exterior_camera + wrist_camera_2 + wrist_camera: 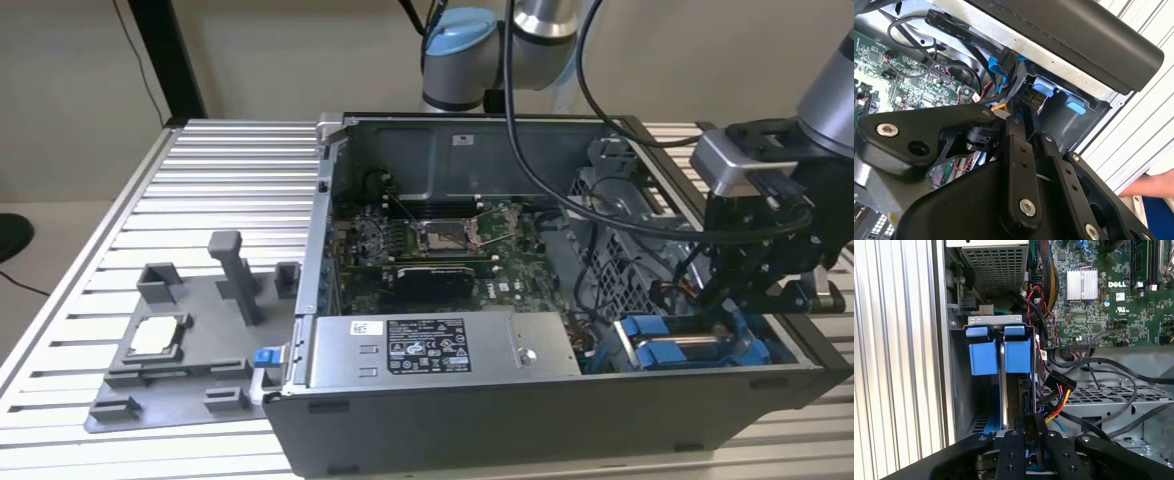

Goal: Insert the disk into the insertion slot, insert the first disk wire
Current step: 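Insert the first disk wire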

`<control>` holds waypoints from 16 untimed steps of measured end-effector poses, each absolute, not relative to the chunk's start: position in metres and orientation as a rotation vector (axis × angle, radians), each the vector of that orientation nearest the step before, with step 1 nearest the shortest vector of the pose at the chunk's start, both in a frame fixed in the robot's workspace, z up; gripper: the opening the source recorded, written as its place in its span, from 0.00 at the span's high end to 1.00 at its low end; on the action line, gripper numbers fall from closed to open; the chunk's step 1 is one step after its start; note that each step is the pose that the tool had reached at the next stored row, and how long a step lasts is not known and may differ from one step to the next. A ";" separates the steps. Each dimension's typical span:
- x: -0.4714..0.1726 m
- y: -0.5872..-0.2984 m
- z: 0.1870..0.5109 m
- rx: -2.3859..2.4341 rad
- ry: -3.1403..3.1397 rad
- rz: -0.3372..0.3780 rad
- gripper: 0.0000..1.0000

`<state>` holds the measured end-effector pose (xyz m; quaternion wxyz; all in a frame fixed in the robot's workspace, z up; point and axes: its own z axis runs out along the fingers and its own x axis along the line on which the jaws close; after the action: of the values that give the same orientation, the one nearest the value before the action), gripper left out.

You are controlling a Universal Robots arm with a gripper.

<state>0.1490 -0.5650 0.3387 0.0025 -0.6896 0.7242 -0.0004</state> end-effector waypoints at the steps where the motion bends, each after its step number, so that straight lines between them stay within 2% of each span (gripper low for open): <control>1: 0.149 -0.565 0.339 -2.163 2.272 -0.001 1.00; 16: 0.150 -0.564 0.339 -2.163 2.272 -0.001 1.00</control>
<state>0.1498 -0.5642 0.3388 0.0021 -0.6896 0.7242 -0.0002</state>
